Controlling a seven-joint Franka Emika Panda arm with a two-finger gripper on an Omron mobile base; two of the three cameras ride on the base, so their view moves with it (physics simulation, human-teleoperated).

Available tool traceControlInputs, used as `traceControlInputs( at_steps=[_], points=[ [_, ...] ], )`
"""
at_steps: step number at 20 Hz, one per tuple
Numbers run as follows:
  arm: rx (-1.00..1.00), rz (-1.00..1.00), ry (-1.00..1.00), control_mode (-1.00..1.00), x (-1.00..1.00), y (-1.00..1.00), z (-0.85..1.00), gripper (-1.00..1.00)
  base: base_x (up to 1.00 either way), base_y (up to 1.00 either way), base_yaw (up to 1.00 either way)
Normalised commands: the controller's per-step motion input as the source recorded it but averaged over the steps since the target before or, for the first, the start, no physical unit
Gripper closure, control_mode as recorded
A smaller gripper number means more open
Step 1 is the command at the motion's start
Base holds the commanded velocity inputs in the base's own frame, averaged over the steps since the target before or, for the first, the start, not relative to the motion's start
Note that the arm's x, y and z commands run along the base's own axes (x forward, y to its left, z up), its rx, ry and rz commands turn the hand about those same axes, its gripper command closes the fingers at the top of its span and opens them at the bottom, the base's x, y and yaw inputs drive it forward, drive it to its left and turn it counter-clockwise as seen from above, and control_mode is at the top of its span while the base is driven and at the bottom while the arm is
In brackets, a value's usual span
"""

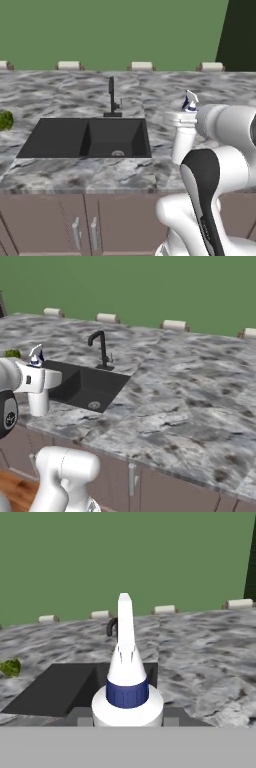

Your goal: Open the cabinet. Pick the spray and place it next to the sink. Then close the cabinet.

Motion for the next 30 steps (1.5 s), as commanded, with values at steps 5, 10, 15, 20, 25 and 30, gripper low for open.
traceControlInputs(
  at_steps=[5, 10, 15, 20, 25, 30],
  points=[
    [0.0, 0.0, 0.0, 1.0, 0.0, 0.0, 0.0, 1.0, 0.09, 0.06, -0.02],
    [0.0, 0.0, 0.0, 1.0, 0.0, 0.0, 0.0, 1.0, 0.0, 0.0, 0.0],
    [0.0, 0.0, 0.0, 1.0, 0.0, 0.0, 0.0, 1.0, 0.11, -0.03, 0.0],
    [0.01, 0.08, 0.0, -1.0, 0.4, -0.25, -0.07, 1.0, 0.0, 0.0, 0.0],
    [0.01, 0.3, -0.03, -1.0, 0.45, -0.32, -0.14, 1.0, 0.0, 0.0, 0.0],
    [0.01, 0.34, -0.01, -1.0, 0.47, -0.41, -0.19, 1.0, 0.0, 0.0, 0.0]
  ],
)
